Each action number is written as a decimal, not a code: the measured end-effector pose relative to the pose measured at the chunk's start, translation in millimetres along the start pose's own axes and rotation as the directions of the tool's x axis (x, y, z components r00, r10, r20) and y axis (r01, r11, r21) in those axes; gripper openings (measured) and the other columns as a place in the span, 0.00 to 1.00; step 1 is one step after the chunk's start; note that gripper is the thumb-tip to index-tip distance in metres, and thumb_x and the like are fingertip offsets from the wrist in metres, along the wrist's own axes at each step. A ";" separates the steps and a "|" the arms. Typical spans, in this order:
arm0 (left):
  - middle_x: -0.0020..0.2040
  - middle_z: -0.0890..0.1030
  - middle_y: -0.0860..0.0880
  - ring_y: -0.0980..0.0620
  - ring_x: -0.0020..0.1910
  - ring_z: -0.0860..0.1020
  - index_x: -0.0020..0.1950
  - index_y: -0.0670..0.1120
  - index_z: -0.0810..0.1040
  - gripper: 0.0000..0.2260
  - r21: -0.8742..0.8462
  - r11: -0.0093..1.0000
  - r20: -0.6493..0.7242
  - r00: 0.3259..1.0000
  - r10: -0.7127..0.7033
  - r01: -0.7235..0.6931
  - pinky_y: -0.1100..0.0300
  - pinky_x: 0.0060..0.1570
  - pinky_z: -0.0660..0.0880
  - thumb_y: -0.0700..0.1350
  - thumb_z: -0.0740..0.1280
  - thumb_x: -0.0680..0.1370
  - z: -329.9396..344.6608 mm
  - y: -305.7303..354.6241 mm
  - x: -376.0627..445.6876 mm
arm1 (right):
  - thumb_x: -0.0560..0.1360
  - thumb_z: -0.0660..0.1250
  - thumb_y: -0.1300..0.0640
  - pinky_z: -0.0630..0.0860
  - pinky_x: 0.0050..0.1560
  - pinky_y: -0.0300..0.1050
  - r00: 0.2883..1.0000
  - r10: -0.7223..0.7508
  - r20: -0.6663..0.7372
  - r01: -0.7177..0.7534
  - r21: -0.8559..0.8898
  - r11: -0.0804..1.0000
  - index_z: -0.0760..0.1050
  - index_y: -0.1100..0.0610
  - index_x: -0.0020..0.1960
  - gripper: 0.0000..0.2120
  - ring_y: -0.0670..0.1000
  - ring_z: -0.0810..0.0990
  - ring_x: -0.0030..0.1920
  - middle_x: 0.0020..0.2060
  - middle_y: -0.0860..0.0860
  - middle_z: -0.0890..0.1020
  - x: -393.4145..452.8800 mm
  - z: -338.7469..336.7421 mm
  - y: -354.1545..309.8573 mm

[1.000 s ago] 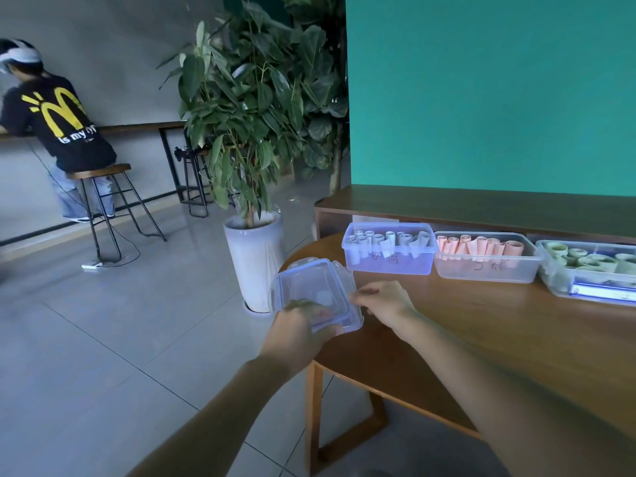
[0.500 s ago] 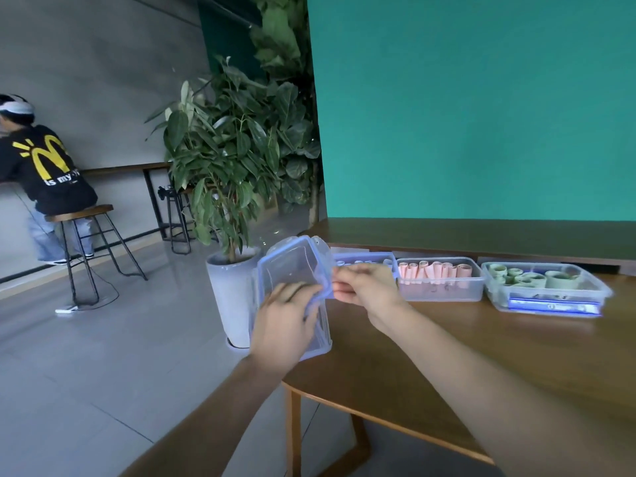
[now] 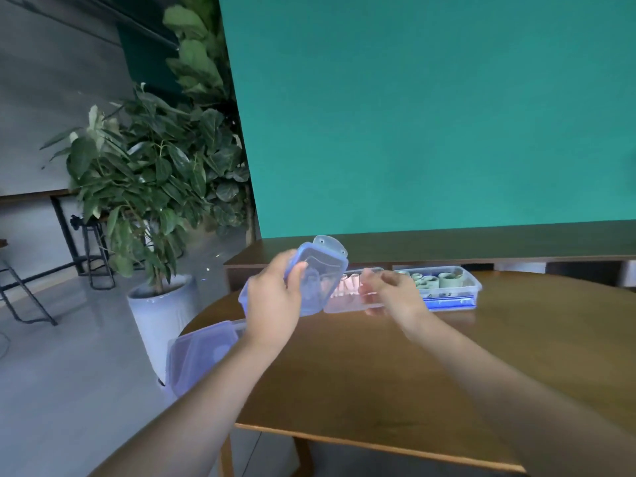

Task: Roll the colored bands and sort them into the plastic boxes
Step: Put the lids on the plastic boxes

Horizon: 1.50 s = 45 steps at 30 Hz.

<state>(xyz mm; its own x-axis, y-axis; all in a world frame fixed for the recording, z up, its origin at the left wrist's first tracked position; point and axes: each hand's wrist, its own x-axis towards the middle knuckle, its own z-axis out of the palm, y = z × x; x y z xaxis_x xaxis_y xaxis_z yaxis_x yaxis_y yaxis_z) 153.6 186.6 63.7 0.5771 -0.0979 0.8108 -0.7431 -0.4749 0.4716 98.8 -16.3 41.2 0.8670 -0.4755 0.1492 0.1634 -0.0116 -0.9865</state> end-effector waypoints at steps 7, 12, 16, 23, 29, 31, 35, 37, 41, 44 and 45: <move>0.40 0.84 0.45 0.44 0.38 0.80 0.64 0.46 0.81 0.12 0.070 0.997 -0.037 0.999 -0.026 0.028 0.64 0.38 0.64 0.46 0.66 0.82 38.8 -20.4 10.9 | 0.80 0.69 0.55 0.83 0.37 0.49 0.990 0.137 -0.040 -0.142 -0.134 0.981 0.80 0.63 0.47 0.11 0.53 0.84 0.35 0.38 0.58 0.85 43.2 -41.5 62.2; 0.39 0.85 0.45 0.40 0.37 0.80 0.64 0.49 0.81 0.12 0.191 0.981 -0.013 1.000 0.021 -0.018 0.58 0.37 0.69 0.47 0.67 0.81 56.3 -34.9 25.6 | 0.80 0.69 0.55 0.83 0.35 0.46 0.962 0.261 -0.077 -0.266 -0.071 0.961 0.79 0.65 0.52 0.12 0.52 0.85 0.34 0.39 0.58 0.85 90.1 -32.3 96.9; 0.34 0.83 0.45 0.38 0.34 0.80 0.62 0.53 0.82 0.11 0.235 0.970 -0.005 0.998 0.062 -0.059 0.54 0.36 0.75 0.48 0.67 0.80 59.8 -36.7 34.9 | 0.80 0.69 0.54 0.81 0.30 0.42 0.948 0.301 -0.103 -0.302 0.004 0.953 0.81 0.66 0.51 0.14 0.51 0.85 0.33 0.38 0.58 0.86 127.2 -14.0 105.0; 0.37 0.85 0.49 0.40 0.33 0.81 0.59 0.52 0.82 0.13 0.270 0.947 0.028 0.984 0.175 -0.176 0.52 0.33 0.78 0.53 0.64 0.79 60.2 -51.4 35.9 | 0.77 0.72 0.49 0.76 0.24 0.39 0.885 0.436 -0.166 -0.415 0.147 0.898 0.80 0.65 0.46 0.17 0.49 0.81 0.26 0.31 0.56 0.85 162.8 5.7 118.3; 0.38 0.85 0.49 0.42 0.33 0.81 0.59 0.51 0.83 0.13 0.276 0.942 0.022 0.981 0.193 -0.191 0.56 0.32 0.76 0.52 0.64 0.79 55.4 -54.9 39.0 | 0.80 0.70 0.52 0.72 0.21 0.36 0.888 0.450 -0.095 -0.420 0.231 0.878 0.81 0.68 0.49 0.16 0.47 0.75 0.21 0.28 0.54 0.82 171.0 10.5 123.8; 0.37 0.85 0.49 0.43 0.31 0.80 0.59 0.51 0.83 0.13 0.275 0.938 0.036 0.978 0.207 -0.209 0.57 0.31 0.75 0.51 0.65 0.79 53.8 -55.8 38.0 | 0.80 0.69 0.53 0.71 0.20 0.35 0.892 0.442 -0.089 -0.412 0.242 0.879 0.82 0.69 0.49 0.16 0.46 0.74 0.22 0.28 0.54 0.82 172.7 12.2 125.1; 0.31 0.81 0.48 0.44 0.27 0.78 0.59 0.49 0.83 0.12 0.299 0.926 0.034 0.972 0.232 -0.231 0.58 0.28 0.73 0.50 0.66 0.79 48.1 -58.7 37.9 | 0.80 0.69 0.57 0.70 0.21 0.35 0.889 0.447 -0.103 -0.404 0.285 0.869 0.82 0.70 0.52 0.14 0.47 0.74 0.24 0.33 0.57 0.83 175.8 15.1 126.8; 0.30 0.81 0.48 0.44 0.26 0.77 0.58 0.49 0.84 0.12 0.309 0.921 0.027 0.970 0.240 -0.236 0.58 0.28 0.72 0.50 0.66 0.79 45.6 -57.9 37.8 | 0.80 0.69 0.57 0.71 0.21 0.35 0.890 0.446 -0.098 -0.401 0.301 0.865 0.81 0.70 0.53 0.14 0.47 0.76 0.23 0.33 0.57 0.83 174.1 15.4 126.9; 0.28 0.79 0.48 0.40 0.27 0.77 0.58 0.51 0.84 0.11 0.302 0.932 0.000 0.977 0.211 -0.201 0.55 0.29 0.74 0.49 0.67 0.78 43.1 -54.3 37.9 | 0.80 0.69 0.58 0.73 0.22 0.34 0.899 0.432 -0.071 -0.388 0.329 0.861 0.80 0.72 0.55 0.15 0.46 0.78 0.24 0.34 0.57 0.83 164.9 16.9 126.4; 0.31 0.81 0.49 0.41 0.30 0.78 0.59 0.52 0.83 0.10 0.258 0.953 0.000 0.986 0.166 -0.160 0.53 0.31 0.77 0.50 0.67 0.79 39.3 -50.4 37.1 | 0.80 0.69 0.59 0.74 0.23 0.35 0.897 0.434 -0.089 -0.379 0.352 0.856 0.80 0.71 0.55 0.14 0.47 0.79 0.25 0.37 0.59 0.84 155.8 16.4 124.2; 0.33 0.82 0.49 0.42 0.31 0.79 0.60 0.53 0.82 0.10 0.235 0.963 0.003 0.991 0.137 -0.134 0.52 0.33 0.77 0.50 0.67 0.80 37.7 -49.2 37.1 | 0.80 0.69 0.60 0.74 0.23 0.35 0.896 0.435 -0.092 -0.378 0.358 0.854 0.80 0.71 0.55 0.13 0.47 0.79 0.25 0.37 0.60 0.85 151.8 15.7 122.4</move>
<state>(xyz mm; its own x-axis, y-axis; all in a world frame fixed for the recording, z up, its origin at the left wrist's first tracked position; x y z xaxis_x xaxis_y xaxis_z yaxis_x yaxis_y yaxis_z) 224.4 173.4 57.5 0.4708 -0.1650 0.8666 -0.7133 -0.6493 0.2639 257.8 -76.1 -55.8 0.8044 -0.5116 -0.3021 -0.0200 0.4849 -0.8744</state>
